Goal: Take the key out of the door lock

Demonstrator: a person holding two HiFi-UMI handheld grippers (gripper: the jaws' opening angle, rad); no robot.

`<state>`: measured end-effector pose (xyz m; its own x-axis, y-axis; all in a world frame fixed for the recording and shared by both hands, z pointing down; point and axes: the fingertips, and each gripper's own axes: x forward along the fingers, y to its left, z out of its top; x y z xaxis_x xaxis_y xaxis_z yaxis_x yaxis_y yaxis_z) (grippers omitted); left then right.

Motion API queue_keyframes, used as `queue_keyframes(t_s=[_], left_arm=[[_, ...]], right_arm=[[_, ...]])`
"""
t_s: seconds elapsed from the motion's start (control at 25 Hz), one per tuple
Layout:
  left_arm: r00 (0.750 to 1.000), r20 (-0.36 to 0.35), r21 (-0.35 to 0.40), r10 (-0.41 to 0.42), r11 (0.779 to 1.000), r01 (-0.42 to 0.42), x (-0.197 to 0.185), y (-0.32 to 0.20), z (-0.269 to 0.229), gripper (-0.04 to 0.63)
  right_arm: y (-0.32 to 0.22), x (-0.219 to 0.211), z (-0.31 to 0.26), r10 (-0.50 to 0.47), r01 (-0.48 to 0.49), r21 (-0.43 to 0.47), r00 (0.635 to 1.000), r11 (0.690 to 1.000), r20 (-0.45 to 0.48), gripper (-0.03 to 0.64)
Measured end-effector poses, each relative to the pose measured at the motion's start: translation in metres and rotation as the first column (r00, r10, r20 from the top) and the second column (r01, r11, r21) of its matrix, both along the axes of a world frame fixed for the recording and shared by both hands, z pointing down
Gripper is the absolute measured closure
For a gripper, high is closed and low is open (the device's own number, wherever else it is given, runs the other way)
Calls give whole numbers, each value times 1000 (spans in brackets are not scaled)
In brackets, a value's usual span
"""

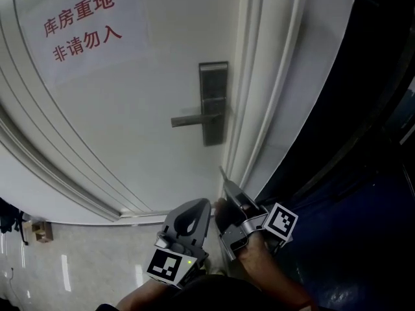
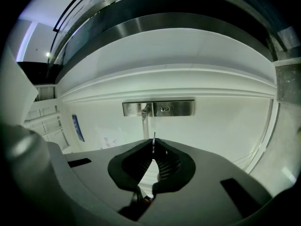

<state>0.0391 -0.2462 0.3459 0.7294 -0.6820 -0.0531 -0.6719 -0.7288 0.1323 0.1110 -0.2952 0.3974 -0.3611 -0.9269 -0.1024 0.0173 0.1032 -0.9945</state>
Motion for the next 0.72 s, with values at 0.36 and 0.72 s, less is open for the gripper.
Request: queue_keyframes(t_s=[0.36, 0.72], left_arm=[[1000, 9, 3, -10, 1000, 10, 2, 15, -7, 589], [1000, 8, 14, -23, 1000, 23, 6, 20, -11, 589]], right_arm=[[19, -3, -8, -20, 21, 38, 999, 999, -27, 597], [22, -4, -3, -31, 32, 34, 999, 999, -30, 597]])
